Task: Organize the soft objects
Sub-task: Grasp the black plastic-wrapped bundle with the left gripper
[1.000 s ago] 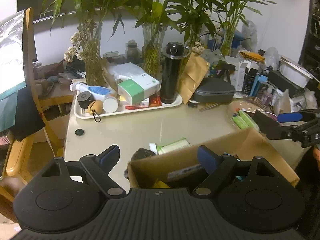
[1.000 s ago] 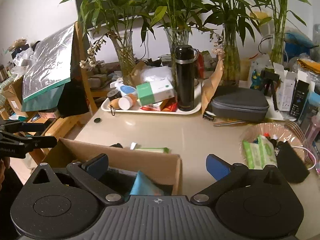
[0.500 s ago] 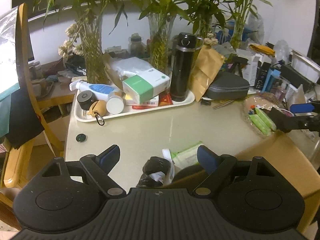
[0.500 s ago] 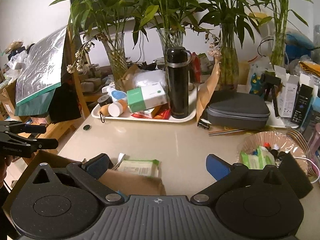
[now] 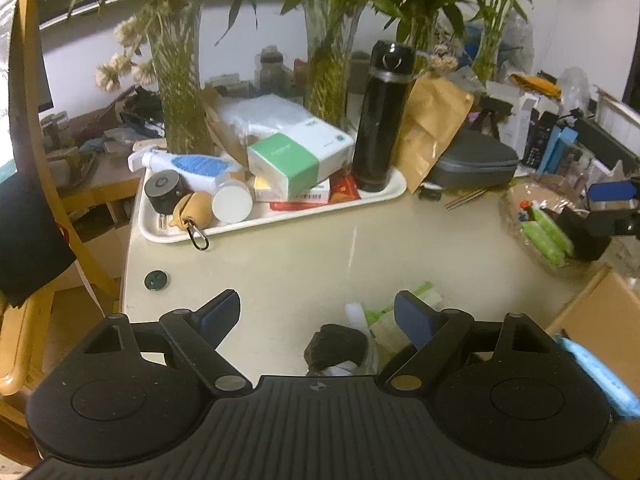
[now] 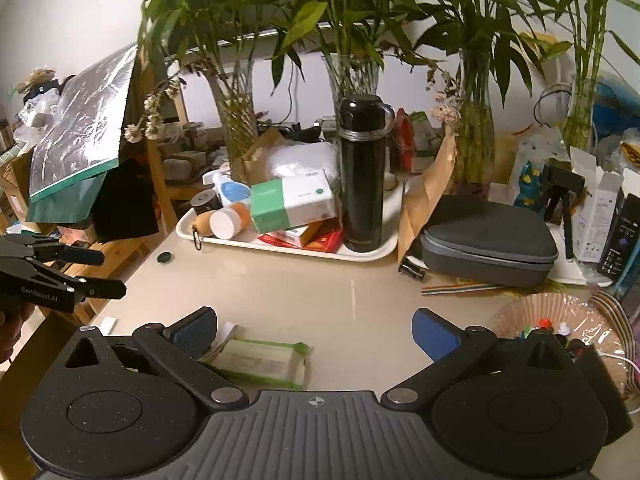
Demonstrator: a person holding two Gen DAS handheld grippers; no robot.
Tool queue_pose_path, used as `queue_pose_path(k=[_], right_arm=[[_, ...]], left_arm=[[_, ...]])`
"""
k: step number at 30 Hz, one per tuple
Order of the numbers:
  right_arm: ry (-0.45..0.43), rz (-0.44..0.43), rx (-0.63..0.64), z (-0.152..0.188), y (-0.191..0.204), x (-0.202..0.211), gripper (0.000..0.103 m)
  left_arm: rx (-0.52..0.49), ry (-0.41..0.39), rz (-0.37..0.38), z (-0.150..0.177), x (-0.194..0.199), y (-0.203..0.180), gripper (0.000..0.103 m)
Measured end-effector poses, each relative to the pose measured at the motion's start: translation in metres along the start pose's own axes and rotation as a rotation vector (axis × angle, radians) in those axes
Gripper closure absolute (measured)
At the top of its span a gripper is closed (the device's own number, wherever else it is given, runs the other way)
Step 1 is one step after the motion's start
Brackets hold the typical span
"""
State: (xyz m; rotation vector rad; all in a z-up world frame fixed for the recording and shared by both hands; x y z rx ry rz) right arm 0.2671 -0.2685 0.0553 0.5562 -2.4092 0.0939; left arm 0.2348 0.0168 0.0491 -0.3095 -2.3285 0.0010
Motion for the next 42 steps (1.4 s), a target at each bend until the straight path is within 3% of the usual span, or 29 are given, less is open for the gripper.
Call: queue_pose_path(k=[6,12,18,34,41,42], right_arm=[[0.011,0.024,0.011,-0.006,-0.008,-0.015,0.0],[0.01,0.059,0.035,-0.011,-0.015,-0.031,0.0],[0.001,0.094,0.043,-0.017,-0.023,-0.046,0.0],[0.033,0.099,0.067,-0.019,-0.027,-0.067,0.0],[0.05,0.086,0.077,-0.019,-0.025,-0.072,0.0],[0.053,0.084,0.08,-0.019,-0.025,-0.073,0.0]], left_arm=[[-0.026,0.049,0.022,-0.001,-0.016,0.002,0.018],[-0.066,0.104,0.101,-0.003,-0.03,0.004,0.018],[-0.025,0.2,0.168,-0.002,-0.054,0.017,0.018],[0.229,0.427,0.323,0.011,-0.109,0.055,0.028],[0.234,0.559,0.363,0.025,-0.13,0.052,0.031],[0.227,0.549,0.362,0.025,-0.129,0.052,0.033]])
Point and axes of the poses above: each gripper's, at about its wrist camera, not at the fingertips, and x roughly against the way its jaws point, y to its left, z to its underside, the point moved 2 cm from there along -x, roughly the way its jaws point, and after that the axes turned 4 degrees about z, right-handed, at the moved point
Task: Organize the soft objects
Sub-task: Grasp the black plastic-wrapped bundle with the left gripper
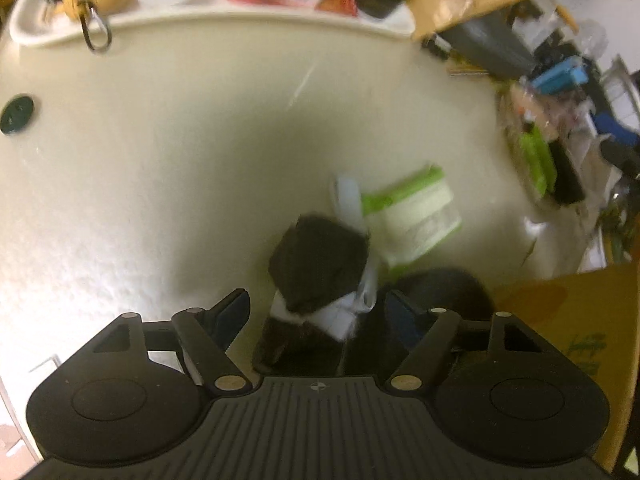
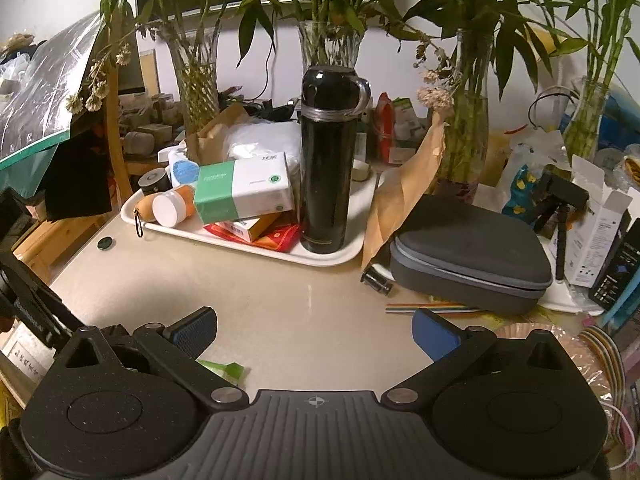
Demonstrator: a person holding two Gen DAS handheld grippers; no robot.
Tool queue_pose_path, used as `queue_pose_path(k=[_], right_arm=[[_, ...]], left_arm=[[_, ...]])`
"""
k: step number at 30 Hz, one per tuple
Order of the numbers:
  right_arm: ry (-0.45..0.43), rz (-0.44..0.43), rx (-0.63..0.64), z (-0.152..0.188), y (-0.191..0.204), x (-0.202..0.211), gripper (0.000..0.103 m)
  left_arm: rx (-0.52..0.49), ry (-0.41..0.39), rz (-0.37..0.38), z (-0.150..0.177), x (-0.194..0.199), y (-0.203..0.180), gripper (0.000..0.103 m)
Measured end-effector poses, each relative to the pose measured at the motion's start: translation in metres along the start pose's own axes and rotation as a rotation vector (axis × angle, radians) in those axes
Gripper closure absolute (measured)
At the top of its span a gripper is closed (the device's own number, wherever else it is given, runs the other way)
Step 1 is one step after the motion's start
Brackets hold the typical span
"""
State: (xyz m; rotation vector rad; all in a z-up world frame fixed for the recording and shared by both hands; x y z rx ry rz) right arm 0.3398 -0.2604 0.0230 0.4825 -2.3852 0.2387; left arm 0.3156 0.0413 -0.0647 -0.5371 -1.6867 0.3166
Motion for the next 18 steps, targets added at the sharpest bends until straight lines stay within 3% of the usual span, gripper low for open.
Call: queue_pose_path(k=[1,2,3,11,18], right_arm=[[0.004,-0.003,0.004,0.0,0.0,-0.002,0.0],[0.009,-0.008,0.008,0.0,0.0,-0.004,0.0],[0.016,-0.015,0.01,0.001,0.0,-0.006,0.0],[0.073,-0.121,0.108,0.004,0.008,-0.032,0.001],[0.118,-0.177,0.211,0.012,0.015,-0.058,0.01]], left_arm=[[0.002,0.008,-0.003,0.0,-0.001,0.0,0.038],[0.009,0.005,-0.006,0.0,0.0,0.001,0.053],[0.019,0.011,-0.005,0.001,-0.001,0.002,0.059],[-0.033,0.0,-0.044,0.002,0.003,-0.009,0.06],[-0.025,-0.118,-0.067,-0.002,0.031,-0.014,0.061]])
Point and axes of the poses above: each gripper's, at about its wrist camera, not at the fingertips, and x roughly against the way its jaws point, y to its left, z to its underside, the point moved 2 cm from there along -x, roughly the way its jaws point, and after that the axes turned 4 degrees about z, right-handed, at the moved point
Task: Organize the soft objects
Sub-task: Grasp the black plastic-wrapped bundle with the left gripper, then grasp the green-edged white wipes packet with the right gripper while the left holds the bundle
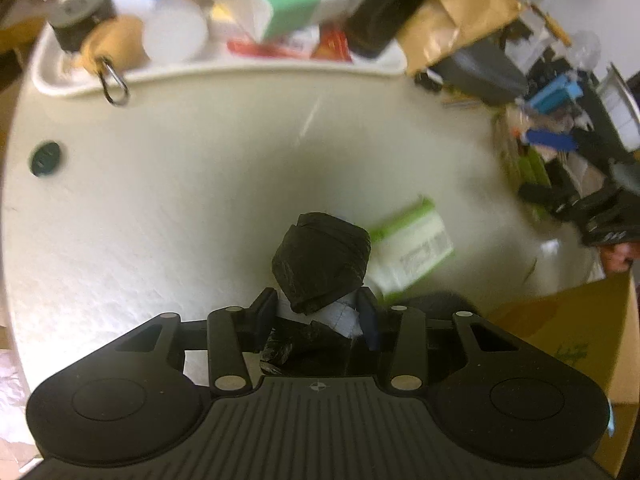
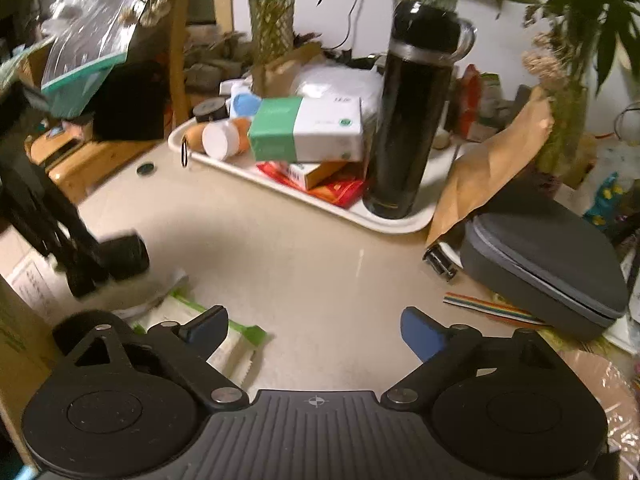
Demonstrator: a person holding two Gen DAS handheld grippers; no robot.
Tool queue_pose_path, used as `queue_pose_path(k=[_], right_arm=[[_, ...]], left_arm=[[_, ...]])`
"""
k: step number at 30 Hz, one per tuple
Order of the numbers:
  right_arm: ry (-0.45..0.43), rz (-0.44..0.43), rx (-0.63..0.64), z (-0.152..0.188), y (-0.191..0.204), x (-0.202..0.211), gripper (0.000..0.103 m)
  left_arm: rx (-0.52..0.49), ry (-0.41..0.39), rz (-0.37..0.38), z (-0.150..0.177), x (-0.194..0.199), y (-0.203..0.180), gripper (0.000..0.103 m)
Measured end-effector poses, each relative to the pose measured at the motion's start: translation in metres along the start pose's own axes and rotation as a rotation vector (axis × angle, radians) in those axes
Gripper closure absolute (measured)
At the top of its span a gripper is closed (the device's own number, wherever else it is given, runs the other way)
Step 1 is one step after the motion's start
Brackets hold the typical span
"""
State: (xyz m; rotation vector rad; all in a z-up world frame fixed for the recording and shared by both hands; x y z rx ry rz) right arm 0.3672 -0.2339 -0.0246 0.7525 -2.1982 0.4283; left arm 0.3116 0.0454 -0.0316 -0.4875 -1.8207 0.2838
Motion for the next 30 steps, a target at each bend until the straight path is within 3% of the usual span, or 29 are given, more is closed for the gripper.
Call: queue_pose_path(k=[13,19,26,30], right_arm=[[0.029,-0.155,0.257,0.009,0.027,-0.04,0.011],[0.042,-0.282,0.34,0.005,0.038,-0.05,0.011],[0.081,-0.294,0.466,0.002,0.043,-0.07,0.015],[0.095,-0.369,0.529,0.004,0.051,-0.076,0.017]], left_arm=[[0.051,-0.186,-0.043,-0.013,0.04,-0.007,0.061],[0.074,-0.218,-0.046,-0.012,0.051,-0.001,0.061],[0.087,-0.222,-0.057,-0.01,0.056,0.004,0.061],[0.104,-0.225,-0.063,-0.009,0.058,0.009,0.061]])
Point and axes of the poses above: each gripper's, at about its wrist camera, not at the fingertips, and x roughly against the way its jaws point, y to its left, z to its underside, the point moved 2 cm from there along -x, roughly the way its jaws point, and after that the axes turned 4 degrees about z, right-handed, at the moved point
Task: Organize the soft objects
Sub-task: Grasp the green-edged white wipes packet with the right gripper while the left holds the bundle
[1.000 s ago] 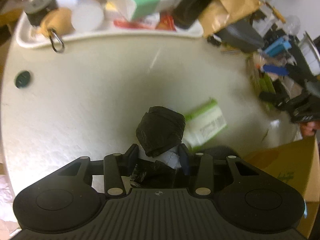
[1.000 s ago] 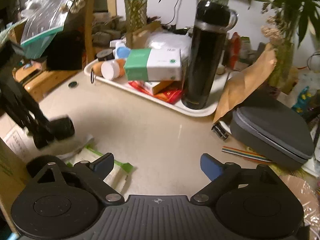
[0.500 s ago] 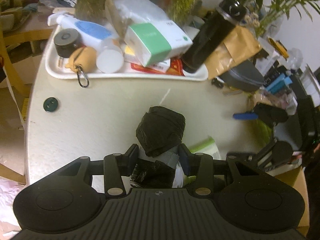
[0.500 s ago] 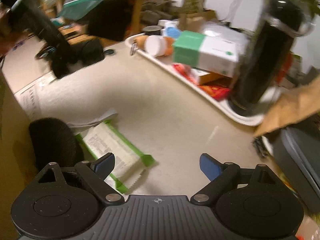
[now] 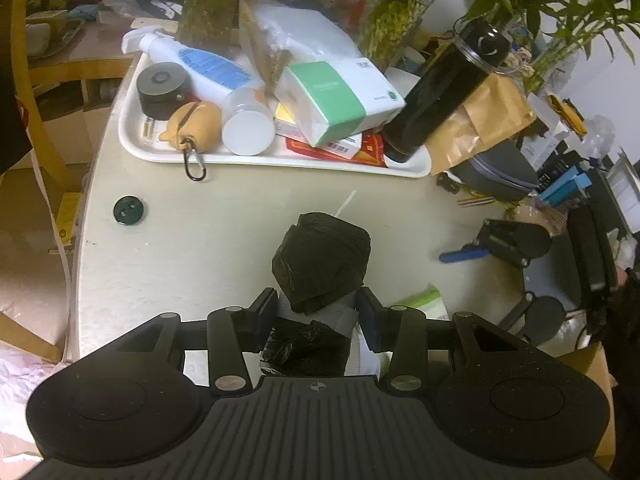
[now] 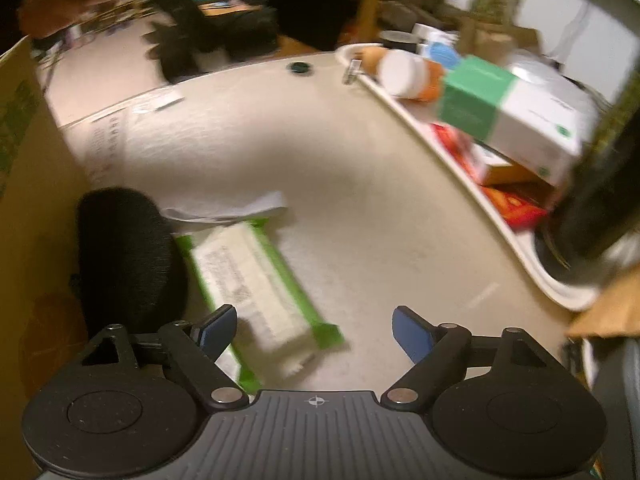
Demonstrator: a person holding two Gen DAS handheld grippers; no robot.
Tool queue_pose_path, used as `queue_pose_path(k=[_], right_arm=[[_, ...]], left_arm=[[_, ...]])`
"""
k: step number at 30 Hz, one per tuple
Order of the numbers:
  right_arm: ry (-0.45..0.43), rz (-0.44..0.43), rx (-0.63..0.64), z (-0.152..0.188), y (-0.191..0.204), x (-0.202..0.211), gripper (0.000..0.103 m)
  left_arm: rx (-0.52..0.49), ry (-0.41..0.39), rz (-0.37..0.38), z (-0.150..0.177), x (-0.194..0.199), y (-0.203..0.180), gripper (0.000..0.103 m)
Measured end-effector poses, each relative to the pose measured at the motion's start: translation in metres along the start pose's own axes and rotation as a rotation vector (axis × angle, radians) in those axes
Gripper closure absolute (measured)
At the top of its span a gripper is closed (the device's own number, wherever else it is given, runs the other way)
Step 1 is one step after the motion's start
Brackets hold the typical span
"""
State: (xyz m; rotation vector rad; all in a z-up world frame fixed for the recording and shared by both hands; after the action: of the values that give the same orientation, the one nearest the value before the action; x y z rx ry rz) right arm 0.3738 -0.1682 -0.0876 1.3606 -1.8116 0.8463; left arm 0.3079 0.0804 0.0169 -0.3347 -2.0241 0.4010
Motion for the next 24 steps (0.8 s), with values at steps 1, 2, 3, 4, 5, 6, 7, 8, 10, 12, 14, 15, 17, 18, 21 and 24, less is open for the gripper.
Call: queue_pose_path(k=[1,2,3,4,5,6,7,8,10,12,14,15,17,18,21,24], right_arm=[[0.0,-0.016,0.017,-0.001,0.003,-0.002,0.017],[0.0,-0.028,0.033,-0.003,0.006,-0.004,0.018],[0.004,-0.037,0.044,-0.004,0.008,-0.007,0.018],[0.011,-0.048,0.058,-0.005,0.011,-0.01,0.019],[0.02,-0.051,0.074,-0.005,0.014,-0.015,0.023],[0.032,-0.054,0.088,-0.005,0.016,-0.02,0.024],[0.026,-0.066,0.09,-0.005,0.017,-0.022,0.024],[0.021,-0.073,0.081,-0.006,0.017,-0.023,0.024],[0.017,-0.083,0.054,-0.007,0.015,-0.025,0.027],[-0.003,-0.068,0.025,-0.008,0.014,-0.024,0.043],[-0.017,-0.035,-0.023,-0.008,0.007,-0.022,0.051],[-0.001,-0.011,-0.057,-0.008,0.002,-0.022,0.052],[0.021,0.009,-0.112,-0.007,-0.006,-0.021,0.052],[0.028,0.025,-0.124,-0.006,-0.007,-0.02,0.052],[0.046,0.06,-0.147,-0.002,-0.011,-0.016,0.052],[0.058,0.085,-0.163,0.002,-0.014,-0.011,0.052]], left_arm=[[0.005,-0.001,-0.001,-0.001,0.0,0.001,0.061],[0.01,-0.002,-0.002,-0.001,0.001,0.002,0.061],[0.011,-0.003,-0.002,-0.002,0.001,0.001,0.061],[0.011,-0.004,0.0,-0.002,0.001,0.001,0.061],[0.01,-0.004,0.002,-0.002,0.001,0.0,0.061],[0.008,-0.003,0.003,-0.003,0.0,0.0,0.061],[0.007,0.0,0.003,-0.003,-0.001,0.0,0.061],[0.005,0.002,0.002,-0.002,-0.002,0.0,0.061],[0.001,0.007,0.001,-0.002,-0.003,-0.001,0.061],[0.0,0.011,0.001,-0.001,-0.004,-0.001,0.061],[-0.003,0.013,0.0,-0.001,-0.005,-0.001,0.061],[-0.004,0.014,0.0,-0.001,-0.006,-0.002,0.061],[-0.005,0.012,0.0,-0.001,-0.006,-0.002,0.061],[-0.007,0.011,0.0,-0.001,-0.006,-0.002,0.061],[-0.007,0.009,-0.004,-0.001,-0.006,-0.002,0.061],[-0.013,0.005,-0.01,-0.001,-0.006,-0.004,0.061]])
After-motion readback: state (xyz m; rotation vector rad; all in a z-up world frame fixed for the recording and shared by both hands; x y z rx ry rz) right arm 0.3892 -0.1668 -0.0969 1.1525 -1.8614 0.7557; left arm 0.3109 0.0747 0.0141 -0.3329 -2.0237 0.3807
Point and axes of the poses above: each gripper's, at about its wrist camera, not at the fingertips, and x roughly against the way its jaws point, y to its left, z to its underside, the point moved 2 cm from there along -x, roughly the way its jaws point, and after that the axes turned 4 degrees about z, right-handed, at the moved point
